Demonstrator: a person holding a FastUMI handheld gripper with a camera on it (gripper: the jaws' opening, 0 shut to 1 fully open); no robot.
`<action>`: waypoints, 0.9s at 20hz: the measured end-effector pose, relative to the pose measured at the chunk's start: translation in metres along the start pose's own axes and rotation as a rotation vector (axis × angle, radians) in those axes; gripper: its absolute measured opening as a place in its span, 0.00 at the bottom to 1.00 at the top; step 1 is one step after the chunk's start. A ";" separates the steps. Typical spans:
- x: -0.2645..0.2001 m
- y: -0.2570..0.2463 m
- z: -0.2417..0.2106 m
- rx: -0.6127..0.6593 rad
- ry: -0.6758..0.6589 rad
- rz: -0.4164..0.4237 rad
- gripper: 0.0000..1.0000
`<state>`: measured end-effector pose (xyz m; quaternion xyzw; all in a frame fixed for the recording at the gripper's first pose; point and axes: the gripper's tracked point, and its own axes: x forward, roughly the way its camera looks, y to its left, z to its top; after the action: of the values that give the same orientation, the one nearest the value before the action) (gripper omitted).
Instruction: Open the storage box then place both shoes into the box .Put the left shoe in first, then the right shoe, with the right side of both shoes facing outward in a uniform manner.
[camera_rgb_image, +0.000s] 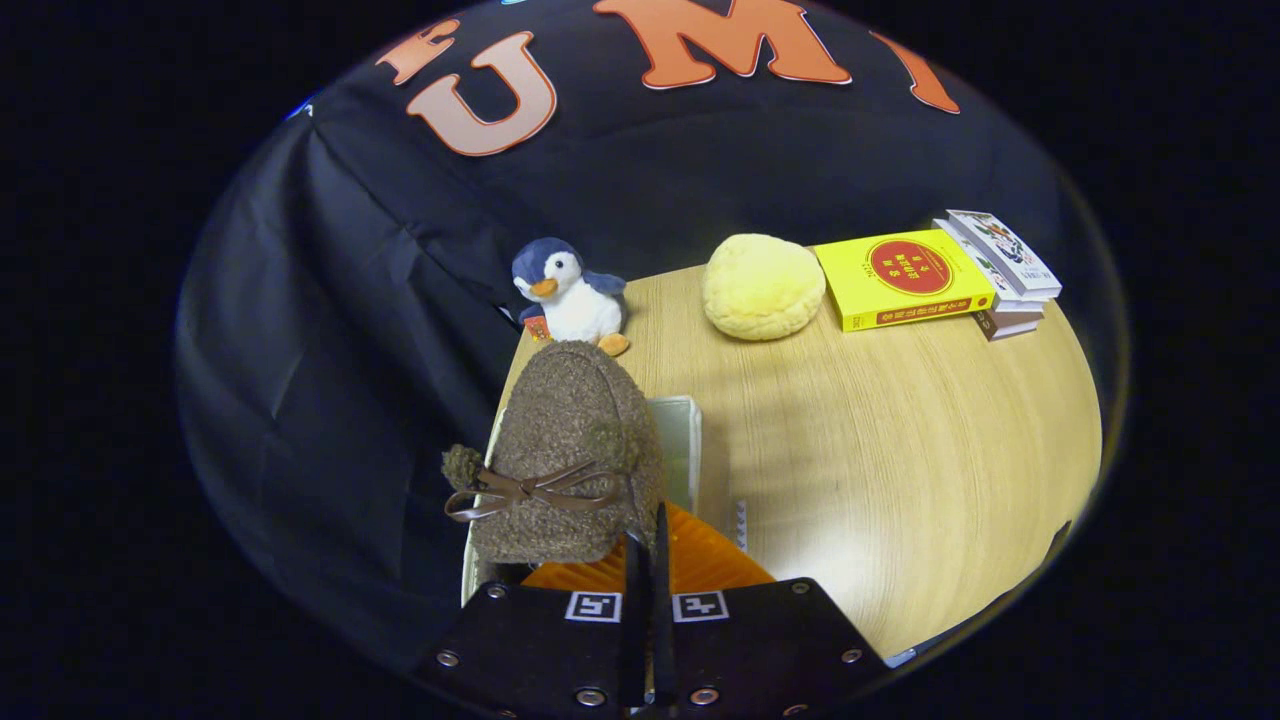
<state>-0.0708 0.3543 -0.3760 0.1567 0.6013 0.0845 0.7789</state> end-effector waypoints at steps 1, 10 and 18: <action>0.004 0.002 -0.003 0.006 0.004 -0.015 0.04; 0.024 0.007 -0.042 0.030 0.066 -0.095 0.17; -0.025 0.013 0.004 -0.013 -0.087 -0.004 0.48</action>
<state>-0.0731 0.3579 -0.3481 0.1541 0.5665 0.0798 0.8056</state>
